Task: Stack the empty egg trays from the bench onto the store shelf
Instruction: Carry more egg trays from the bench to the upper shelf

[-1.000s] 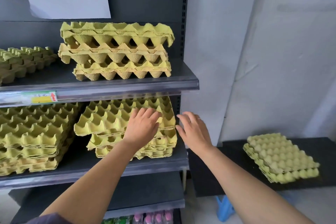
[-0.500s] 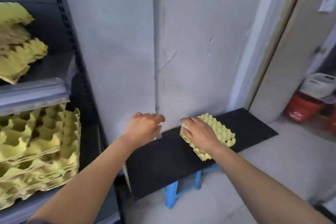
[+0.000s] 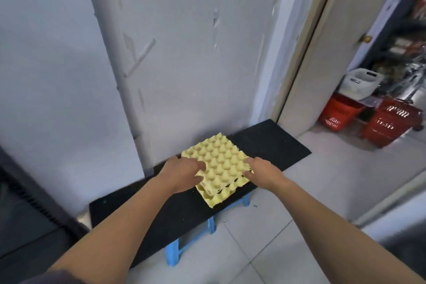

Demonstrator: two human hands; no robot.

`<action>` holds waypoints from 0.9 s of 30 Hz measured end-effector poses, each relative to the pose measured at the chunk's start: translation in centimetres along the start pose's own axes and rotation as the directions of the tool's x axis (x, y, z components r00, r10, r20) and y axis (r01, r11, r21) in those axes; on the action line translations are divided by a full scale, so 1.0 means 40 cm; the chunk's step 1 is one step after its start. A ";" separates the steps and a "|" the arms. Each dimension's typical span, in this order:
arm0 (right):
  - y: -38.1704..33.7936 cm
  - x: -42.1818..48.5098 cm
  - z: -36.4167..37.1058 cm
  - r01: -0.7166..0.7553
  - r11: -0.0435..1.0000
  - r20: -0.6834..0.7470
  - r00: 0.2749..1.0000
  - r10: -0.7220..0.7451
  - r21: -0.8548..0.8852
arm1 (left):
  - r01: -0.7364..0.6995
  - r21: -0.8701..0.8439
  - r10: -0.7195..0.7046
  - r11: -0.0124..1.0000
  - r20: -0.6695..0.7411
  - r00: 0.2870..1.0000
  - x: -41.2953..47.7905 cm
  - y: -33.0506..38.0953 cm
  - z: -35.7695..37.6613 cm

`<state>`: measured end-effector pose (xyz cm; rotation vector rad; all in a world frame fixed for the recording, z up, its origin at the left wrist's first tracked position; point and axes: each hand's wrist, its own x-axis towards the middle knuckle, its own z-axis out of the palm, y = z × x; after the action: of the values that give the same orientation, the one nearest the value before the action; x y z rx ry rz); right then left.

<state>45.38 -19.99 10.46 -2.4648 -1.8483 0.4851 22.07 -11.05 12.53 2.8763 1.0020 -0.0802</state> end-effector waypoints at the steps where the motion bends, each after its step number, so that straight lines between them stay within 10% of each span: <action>1: 0.022 0.026 0.002 -0.011 1.000 0.020 1.000 0.011 -0.006 | 0.001 -0.011 0.000 1.000 0.015 1.000 0.040 -0.004 0.019; 20: 0.342 0.538 0.118 -0.065 0.994 0.270 0.962 0.039 0.088 | 0.339 -0.142 -0.287 0.930 0.296 0.911 0.513 -0.011 0.336; 27: 0.410 0.689 0.249 -0.125 0.973 0.332 0.941 0.056 0.191 | 0.731 -0.436 -0.618 0.525 0.396 0.679 0.556 0.015 0.505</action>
<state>64.99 -0.62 -8.74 -2.4498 -1.6743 1.0927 39.50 0.05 -9.31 1.7546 1.7037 -0.0918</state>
